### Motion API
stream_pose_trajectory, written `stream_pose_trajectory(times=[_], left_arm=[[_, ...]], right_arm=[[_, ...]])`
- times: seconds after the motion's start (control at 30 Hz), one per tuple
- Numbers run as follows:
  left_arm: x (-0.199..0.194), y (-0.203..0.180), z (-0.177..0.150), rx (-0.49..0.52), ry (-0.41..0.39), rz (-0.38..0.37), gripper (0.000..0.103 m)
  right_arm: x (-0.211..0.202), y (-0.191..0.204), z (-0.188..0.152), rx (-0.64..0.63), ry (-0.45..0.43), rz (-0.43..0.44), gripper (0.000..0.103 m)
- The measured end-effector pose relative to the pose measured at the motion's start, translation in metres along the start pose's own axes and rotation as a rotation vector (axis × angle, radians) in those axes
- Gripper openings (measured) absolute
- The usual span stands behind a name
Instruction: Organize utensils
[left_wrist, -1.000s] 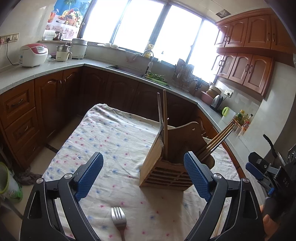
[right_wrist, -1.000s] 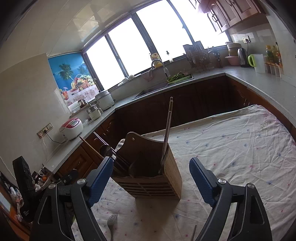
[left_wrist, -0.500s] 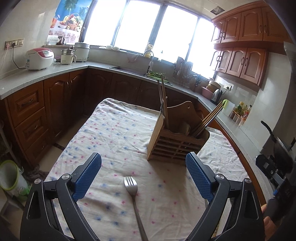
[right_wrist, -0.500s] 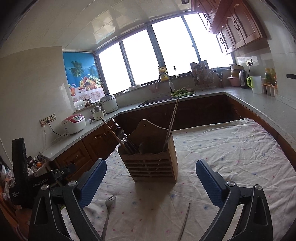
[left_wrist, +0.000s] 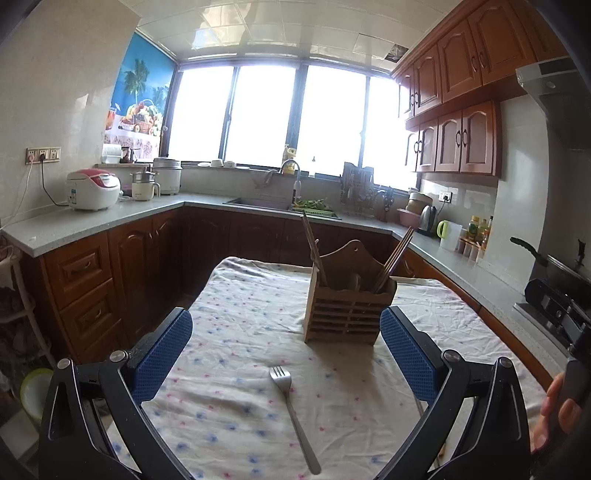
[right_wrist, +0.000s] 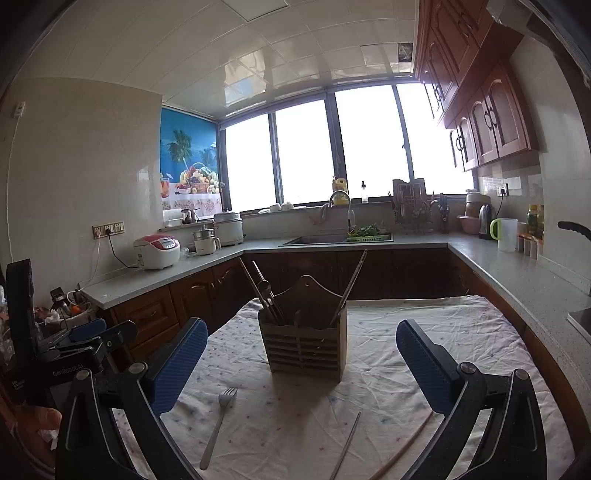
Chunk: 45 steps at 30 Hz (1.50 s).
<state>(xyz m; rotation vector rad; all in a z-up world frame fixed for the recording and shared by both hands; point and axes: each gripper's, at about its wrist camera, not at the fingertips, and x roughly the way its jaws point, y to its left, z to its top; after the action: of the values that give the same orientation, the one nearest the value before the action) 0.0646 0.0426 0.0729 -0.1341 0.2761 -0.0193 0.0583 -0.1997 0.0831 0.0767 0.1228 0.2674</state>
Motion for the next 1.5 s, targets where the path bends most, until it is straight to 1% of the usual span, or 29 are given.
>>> stream_pose_trajectory(times=[0.07, 0.13, 0.3, 0.4, 0.6, 0.73, 1.03, 1.5], left_arm=[[0.000, 0.001, -0.011, -0.009, 0.017, 0.010, 0.103], [0.001, 0.004, -0.024, -0.022, 0.040, 0.018, 0.103], [0.003, 0.005, -0.055, -0.011, 0.076, 0.051, 0.103], [0.000, 0.003, -0.067, -0.014, 0.075, 0.057, 0.103], [-0.009, -0.009, -0.080, 0.040, 0.063, 0.078, 0.103], [-0.012, -0.010, -0.085, 0.035, 0.068, 0.074, 0.103], [-0.013, -0.011, -0.093, 0.048, 0.078, 0.103, 0.103], [-0.013, -0.017, -0.095, 0.077, 0.091, 0.115, 0.103]], right_arm=[[-0.006, 0.004, -0.018, -0.009, -0.019, -0.028, 0.103], [-0.010, 0.005, -0.035, -0.011, -0.024, -0.038, 0.103], [-0.015, 0.009, -0.069, -0.022, 0.009, -0.058, 0.103], [-0.017, 0.011, -0.081, -0.031, 0.028, -0.056, 0.103], [-0.023, 0.010, -0.089, -0.021, 0.034, -0.051, 0.103], [-0.024, 0.005, -0.093, -0.003, 0.045, -0.063, 0.103], [-0.029, -0.005, -0.105, 0.036, 0.058, -0.073, 0.103], [-0.041, -0.011, -0.105, 0.031, 0.045, -0.087, 0.103]])
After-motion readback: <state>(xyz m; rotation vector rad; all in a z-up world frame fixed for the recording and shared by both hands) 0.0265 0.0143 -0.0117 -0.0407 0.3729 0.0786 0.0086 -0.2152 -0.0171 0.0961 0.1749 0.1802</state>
